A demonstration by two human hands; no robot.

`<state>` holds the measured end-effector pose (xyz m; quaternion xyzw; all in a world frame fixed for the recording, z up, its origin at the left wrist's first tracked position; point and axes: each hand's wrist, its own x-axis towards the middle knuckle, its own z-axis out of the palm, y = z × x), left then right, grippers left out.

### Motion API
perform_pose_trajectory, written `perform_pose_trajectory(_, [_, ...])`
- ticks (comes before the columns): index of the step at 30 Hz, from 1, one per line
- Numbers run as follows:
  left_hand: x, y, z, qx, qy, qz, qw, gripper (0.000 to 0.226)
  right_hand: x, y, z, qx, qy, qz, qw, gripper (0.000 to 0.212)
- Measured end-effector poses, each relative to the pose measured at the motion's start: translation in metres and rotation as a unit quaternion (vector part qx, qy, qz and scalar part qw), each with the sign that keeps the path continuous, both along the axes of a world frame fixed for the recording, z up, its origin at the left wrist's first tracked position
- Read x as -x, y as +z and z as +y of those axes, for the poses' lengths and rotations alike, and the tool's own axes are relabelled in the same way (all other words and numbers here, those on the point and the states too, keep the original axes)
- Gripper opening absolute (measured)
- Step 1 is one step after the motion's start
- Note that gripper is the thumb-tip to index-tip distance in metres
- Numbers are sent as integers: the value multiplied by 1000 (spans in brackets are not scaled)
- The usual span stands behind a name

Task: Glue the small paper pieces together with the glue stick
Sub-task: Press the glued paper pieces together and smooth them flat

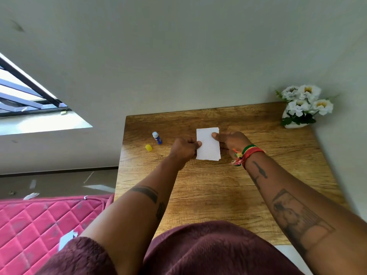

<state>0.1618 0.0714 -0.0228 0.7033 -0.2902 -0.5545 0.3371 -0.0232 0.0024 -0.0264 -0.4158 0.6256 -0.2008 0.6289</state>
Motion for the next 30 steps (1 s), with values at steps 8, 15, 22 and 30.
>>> perform_pose_trajectory(8, [0,-1,-1,-3,-81,-70,994,15,0,7,1,52,12,24,998,20])
perform_pose_trajectory(15, [-1,0,0,5,-213,-162,964,16,-12,20,1,117,181,116,970,5])
perform_pose_trajectory(22, [-15,0,5,-34,-107,-17,994,12,4,9,-1,76,69,93,990,12])
perform_pose_trajectory(30, [-11,5,0,-19,-110,-54,992,19,-6,12,4,115,142,83,980,15])
